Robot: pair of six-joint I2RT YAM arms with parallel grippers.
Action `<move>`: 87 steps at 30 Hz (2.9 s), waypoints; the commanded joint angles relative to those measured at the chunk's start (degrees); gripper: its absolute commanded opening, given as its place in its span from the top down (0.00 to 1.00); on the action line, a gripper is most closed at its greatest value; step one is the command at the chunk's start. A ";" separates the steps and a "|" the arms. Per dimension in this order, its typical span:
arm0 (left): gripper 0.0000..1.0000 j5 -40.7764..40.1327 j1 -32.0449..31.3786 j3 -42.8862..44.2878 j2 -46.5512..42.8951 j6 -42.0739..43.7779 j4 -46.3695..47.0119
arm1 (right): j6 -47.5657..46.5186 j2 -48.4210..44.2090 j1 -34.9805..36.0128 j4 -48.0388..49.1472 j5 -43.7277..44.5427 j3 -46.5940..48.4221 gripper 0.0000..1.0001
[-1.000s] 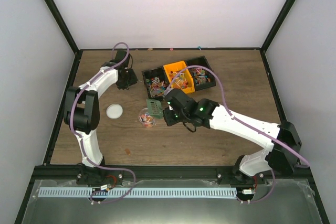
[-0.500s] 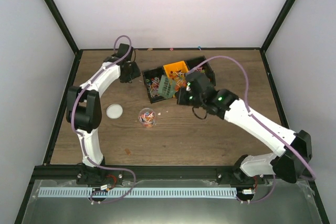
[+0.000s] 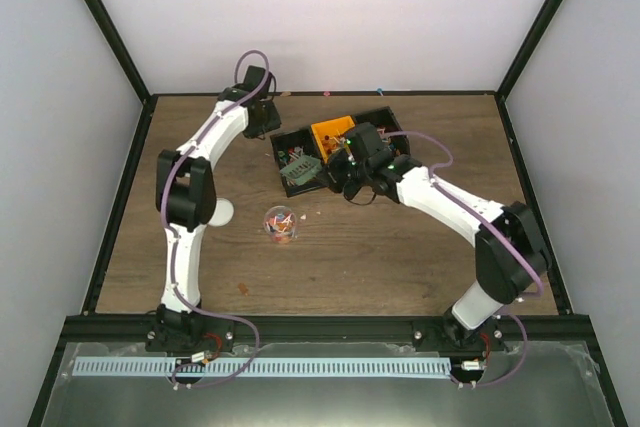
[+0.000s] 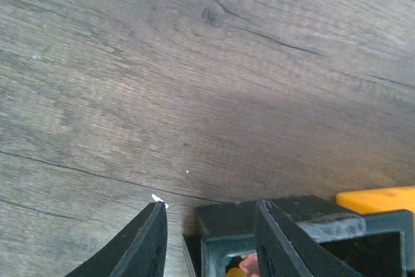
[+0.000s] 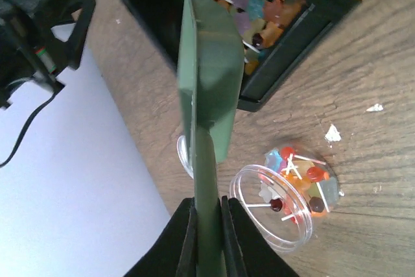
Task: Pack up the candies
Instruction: Scoop the fake candies from the storage box.
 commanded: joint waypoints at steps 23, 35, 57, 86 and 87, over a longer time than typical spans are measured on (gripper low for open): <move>0.73 -5.58 -4.61 -0.24 1.47 0.81 -9.57 | 12.57 6.25 -0.95 -5.34 6.00 5.82 0.99; 0.91 -7.46 -4.46 2.59 5.45 1.03 -9.53 | 13.88 15.42 -1.02 -21.61 7.27 20.06 0.99; 0.96 -6.98 -6.46 -3.89 3.23 -9.02 -9.19 | 10.10 31.21 -3.10 -37.95 8.93 39.00 0.99; 0.96 -6.95 -6.16 -0.77 3.06 3.63 -10.66 | -2.97 31.52 -7.09 -4.72 -0.02 20.12 0.99; 0.96 -6.68 -6.15 -0.93 2.84 3.77 -10.72 | -3.41 30.39 -7.09 2.52 -1.48 16.50 0.99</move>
